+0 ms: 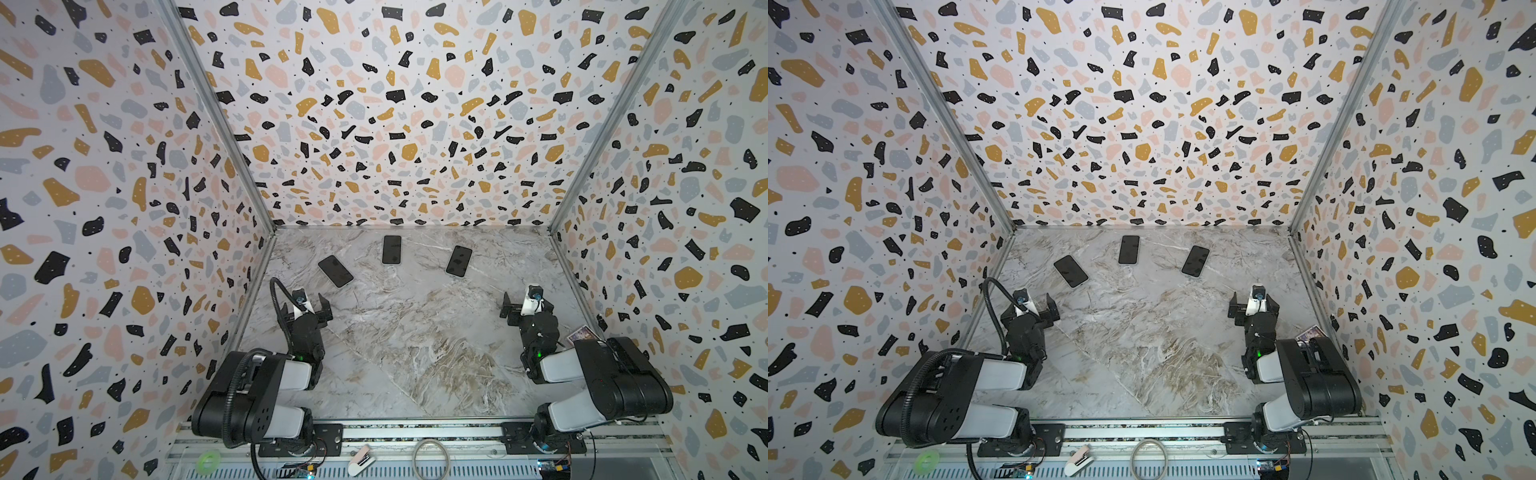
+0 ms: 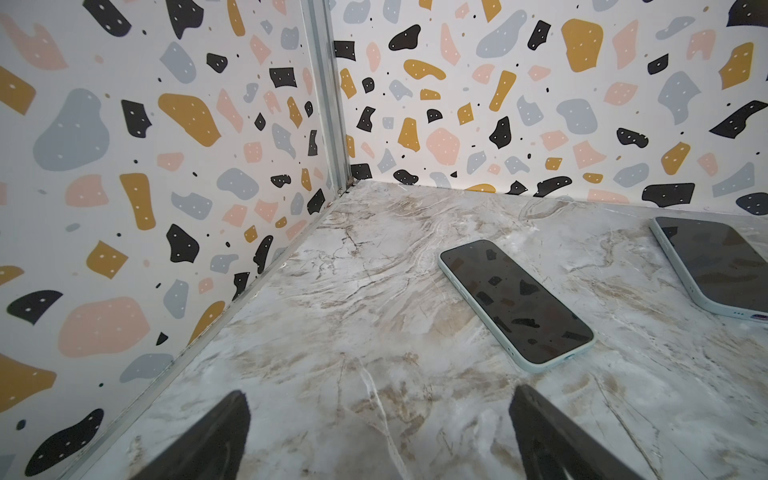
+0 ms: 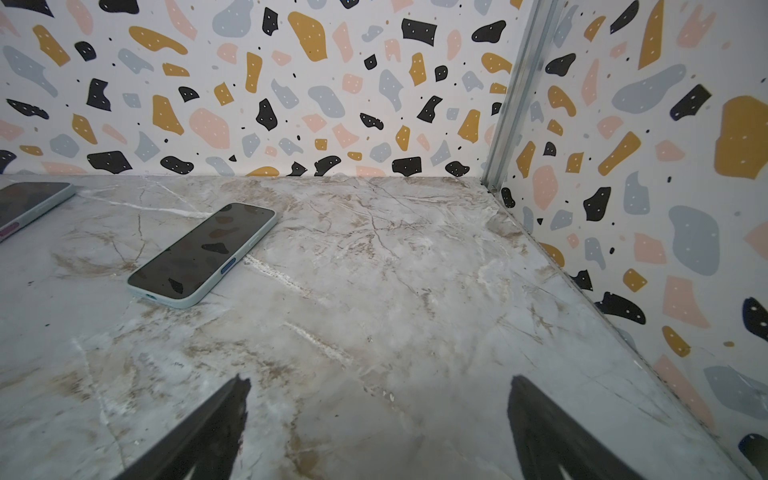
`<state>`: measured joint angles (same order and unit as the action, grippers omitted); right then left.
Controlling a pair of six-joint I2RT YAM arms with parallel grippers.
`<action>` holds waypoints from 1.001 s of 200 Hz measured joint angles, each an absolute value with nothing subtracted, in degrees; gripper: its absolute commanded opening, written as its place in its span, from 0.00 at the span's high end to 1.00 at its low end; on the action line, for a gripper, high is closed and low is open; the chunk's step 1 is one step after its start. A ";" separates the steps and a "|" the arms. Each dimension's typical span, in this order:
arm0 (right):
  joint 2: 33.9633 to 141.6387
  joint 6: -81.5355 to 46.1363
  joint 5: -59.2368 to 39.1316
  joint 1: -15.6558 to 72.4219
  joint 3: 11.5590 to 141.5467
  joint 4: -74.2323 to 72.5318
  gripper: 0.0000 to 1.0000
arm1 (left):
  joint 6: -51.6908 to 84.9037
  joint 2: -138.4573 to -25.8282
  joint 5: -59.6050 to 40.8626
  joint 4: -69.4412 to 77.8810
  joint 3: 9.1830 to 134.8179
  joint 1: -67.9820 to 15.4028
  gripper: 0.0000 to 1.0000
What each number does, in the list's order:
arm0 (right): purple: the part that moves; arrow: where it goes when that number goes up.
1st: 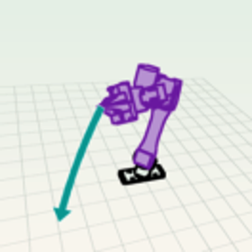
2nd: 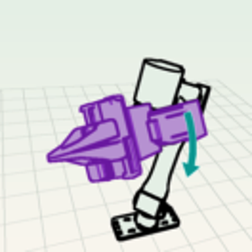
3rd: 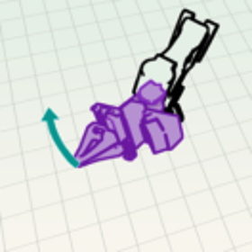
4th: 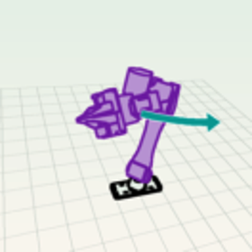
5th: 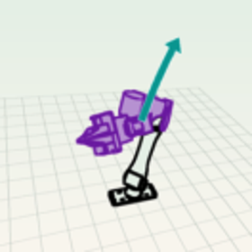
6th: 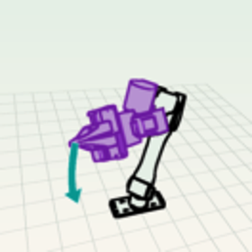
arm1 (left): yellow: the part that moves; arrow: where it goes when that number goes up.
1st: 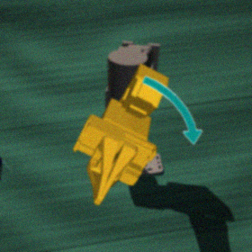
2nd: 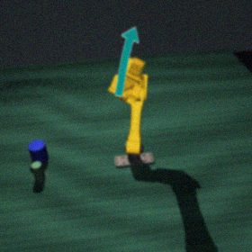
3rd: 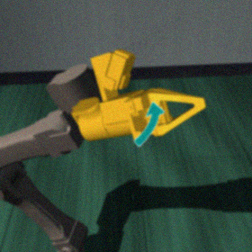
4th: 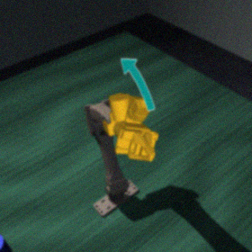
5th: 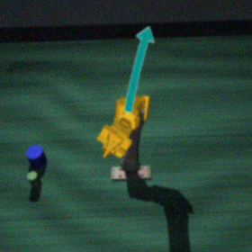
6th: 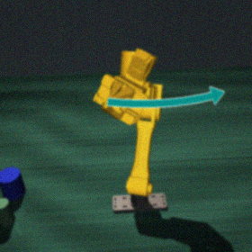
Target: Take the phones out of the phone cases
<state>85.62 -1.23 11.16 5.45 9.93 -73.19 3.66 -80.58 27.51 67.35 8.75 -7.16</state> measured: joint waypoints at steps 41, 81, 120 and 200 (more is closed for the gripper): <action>85.58 -1.06 11.05 5.61 9.91 -73.28 0.01 | 3.64 -80.49 27.29 67.33 8.75 -7.16 0.00; 83.68 -0.27 11.53 6.85 9.02 -73.34 0.01 | 3.62 -80.01 26.98 67.24 8.73 -7.16 0.01; 70.15 0.97 19.05 14.76 11.77 -59.94 0.01 | 3.90 -67.00 27.86 58.72 8.99 -8.71 0.00; 38.37 -18.68 20.05 30.30 35.83 -5.13 0.01 | 24.01 -35.68 15.09 11.51 31.88 -10.55 0.00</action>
<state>38.37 -18.68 20.05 30.30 35.83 -5.13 24.01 -35.68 15.09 11.51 31.88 -10.55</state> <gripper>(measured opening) 0.989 0.996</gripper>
